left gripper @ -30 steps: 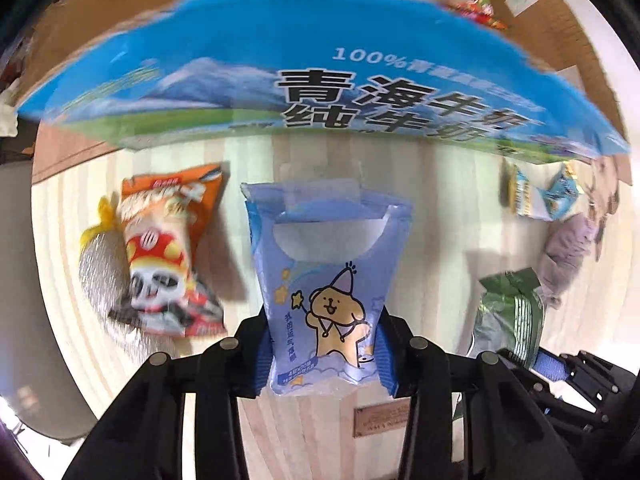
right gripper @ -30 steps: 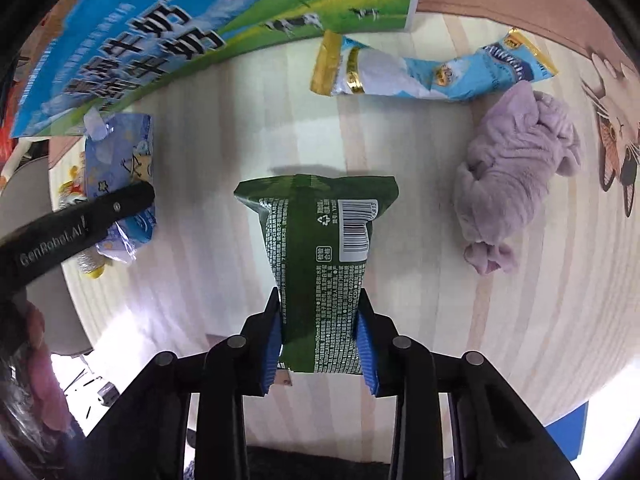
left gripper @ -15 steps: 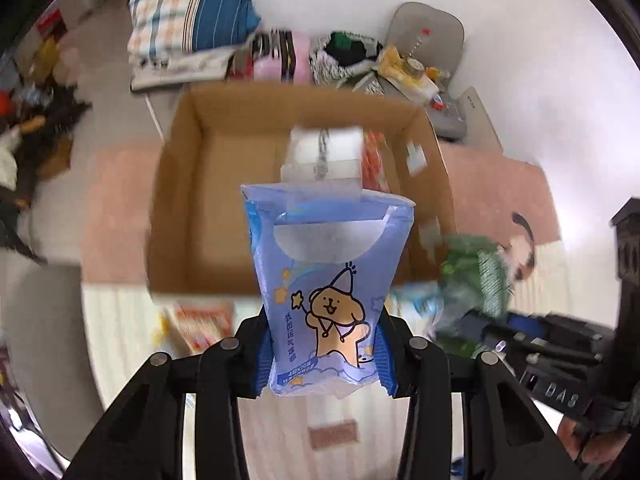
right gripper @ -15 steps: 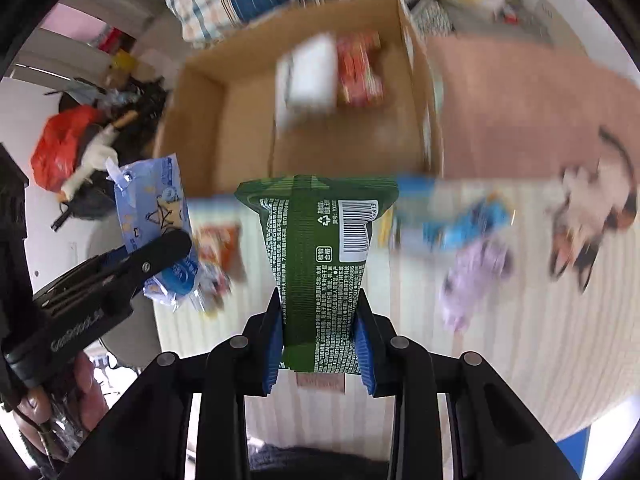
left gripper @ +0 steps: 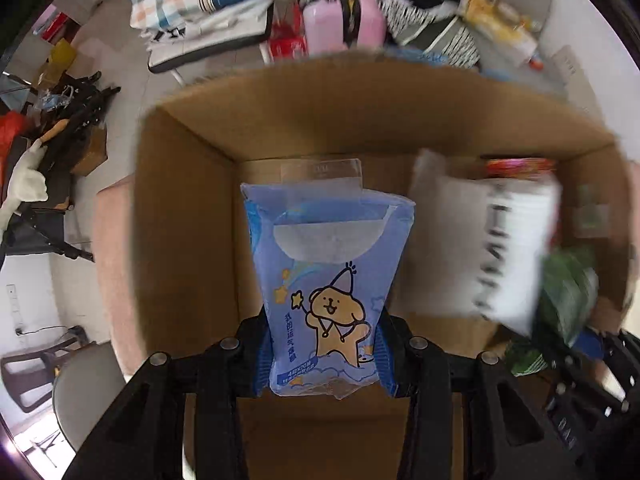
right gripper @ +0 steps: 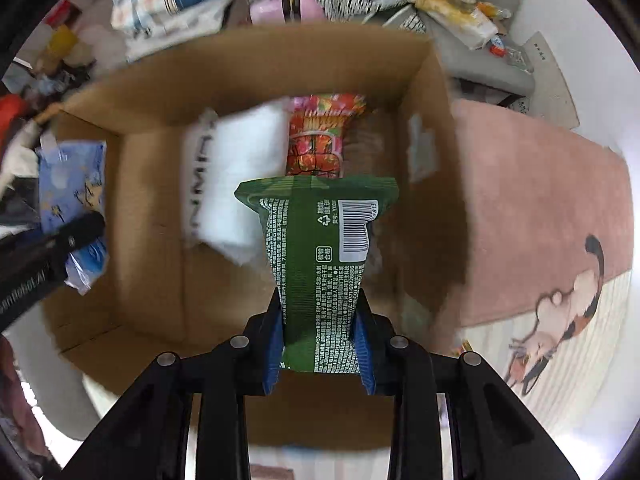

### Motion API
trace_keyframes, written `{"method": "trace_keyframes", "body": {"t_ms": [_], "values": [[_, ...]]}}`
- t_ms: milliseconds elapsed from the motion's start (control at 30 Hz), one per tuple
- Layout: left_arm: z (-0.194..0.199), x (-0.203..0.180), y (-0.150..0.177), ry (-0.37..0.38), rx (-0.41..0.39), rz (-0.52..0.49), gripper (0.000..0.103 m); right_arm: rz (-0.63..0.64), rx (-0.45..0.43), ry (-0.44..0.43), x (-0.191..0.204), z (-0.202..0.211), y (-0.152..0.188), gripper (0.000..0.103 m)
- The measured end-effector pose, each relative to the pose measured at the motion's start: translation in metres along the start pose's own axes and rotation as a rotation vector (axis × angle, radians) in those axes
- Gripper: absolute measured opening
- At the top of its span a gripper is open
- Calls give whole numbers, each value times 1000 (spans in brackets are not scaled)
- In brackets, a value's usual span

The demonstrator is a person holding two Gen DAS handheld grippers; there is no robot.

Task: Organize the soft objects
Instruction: 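Lower both held items into the box and open both tools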

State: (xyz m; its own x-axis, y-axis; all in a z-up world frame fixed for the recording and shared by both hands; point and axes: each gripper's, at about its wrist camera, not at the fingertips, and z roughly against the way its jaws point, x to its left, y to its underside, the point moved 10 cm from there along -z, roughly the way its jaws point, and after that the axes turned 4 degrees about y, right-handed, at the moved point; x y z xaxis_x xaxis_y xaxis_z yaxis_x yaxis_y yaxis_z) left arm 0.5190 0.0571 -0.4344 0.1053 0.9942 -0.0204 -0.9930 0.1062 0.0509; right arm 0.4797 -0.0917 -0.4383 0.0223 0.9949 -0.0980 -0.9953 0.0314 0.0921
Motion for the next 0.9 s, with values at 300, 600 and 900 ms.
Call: {"method": "trace_keyframes", "body": {"t_ms": [300,600,900], "values": [[-37,-1,-16,-15,46,-2,39,66,55,15,22,-26,-18,30],[-41,-3,-21,3,74,-3,46,144,211,32,2,-42,11,30],[14,11,-20,92,-13,46,87,101,148,-39,-9,-11,-8,80]]}}
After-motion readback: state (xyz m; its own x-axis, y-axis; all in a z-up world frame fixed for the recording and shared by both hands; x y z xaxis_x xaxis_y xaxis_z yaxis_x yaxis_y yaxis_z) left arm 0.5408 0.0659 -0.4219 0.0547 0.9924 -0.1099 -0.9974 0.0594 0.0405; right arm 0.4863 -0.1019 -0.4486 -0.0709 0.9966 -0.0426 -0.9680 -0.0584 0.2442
